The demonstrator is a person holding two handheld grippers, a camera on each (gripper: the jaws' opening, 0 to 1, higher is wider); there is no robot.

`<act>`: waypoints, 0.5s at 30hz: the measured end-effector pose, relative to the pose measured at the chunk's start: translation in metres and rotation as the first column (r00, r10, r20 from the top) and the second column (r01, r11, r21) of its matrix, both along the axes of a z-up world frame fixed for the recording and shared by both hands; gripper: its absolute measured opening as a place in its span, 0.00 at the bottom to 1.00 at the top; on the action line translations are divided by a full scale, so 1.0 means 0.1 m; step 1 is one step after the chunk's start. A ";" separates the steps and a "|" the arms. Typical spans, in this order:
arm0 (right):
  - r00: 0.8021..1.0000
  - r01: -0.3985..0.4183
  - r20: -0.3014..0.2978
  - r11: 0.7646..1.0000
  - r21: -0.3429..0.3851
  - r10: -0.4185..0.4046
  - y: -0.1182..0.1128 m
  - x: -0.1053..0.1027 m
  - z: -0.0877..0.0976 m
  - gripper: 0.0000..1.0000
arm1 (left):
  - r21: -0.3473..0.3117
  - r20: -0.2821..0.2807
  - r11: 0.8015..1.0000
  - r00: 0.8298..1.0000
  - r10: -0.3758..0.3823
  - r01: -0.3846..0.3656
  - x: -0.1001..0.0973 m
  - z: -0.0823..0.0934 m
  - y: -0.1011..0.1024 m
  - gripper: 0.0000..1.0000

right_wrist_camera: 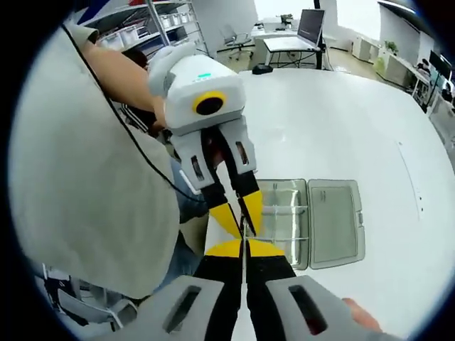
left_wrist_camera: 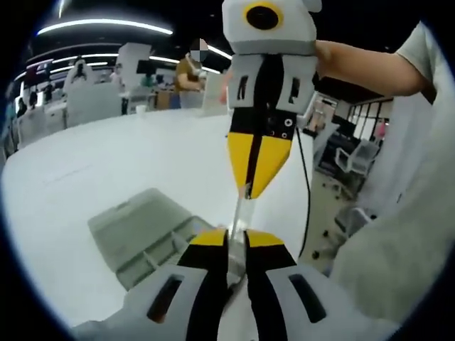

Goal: Insert the divider into the dual guide fixture by aligning both edges with the guide slots and pushing it downward to the bottom, including one-sided entry, uneven engagement, binding, and posture correction.

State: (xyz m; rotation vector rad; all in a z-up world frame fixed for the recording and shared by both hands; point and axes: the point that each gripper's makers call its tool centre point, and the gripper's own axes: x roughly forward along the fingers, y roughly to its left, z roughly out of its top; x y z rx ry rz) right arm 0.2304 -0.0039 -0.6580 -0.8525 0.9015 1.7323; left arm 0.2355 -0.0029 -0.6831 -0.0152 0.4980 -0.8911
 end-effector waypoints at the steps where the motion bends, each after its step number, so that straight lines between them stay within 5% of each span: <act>1: 1.000 0.005 0.001 1.000 -0.001 -0.005 0.00 0.01 0.00 0.00 | 0.003 0.002 1.000 1.000 0.004 -0.004 0.00 0.00 0.01 0.06; 15: 0.986 0.156 -0.051 0.987 -0.037 -0.157 -0.03 0.10 0.00 0.00 | 0.043 0.073 0.999 0.997 0.026 -0.029 0.01 0.08 0.03 0.11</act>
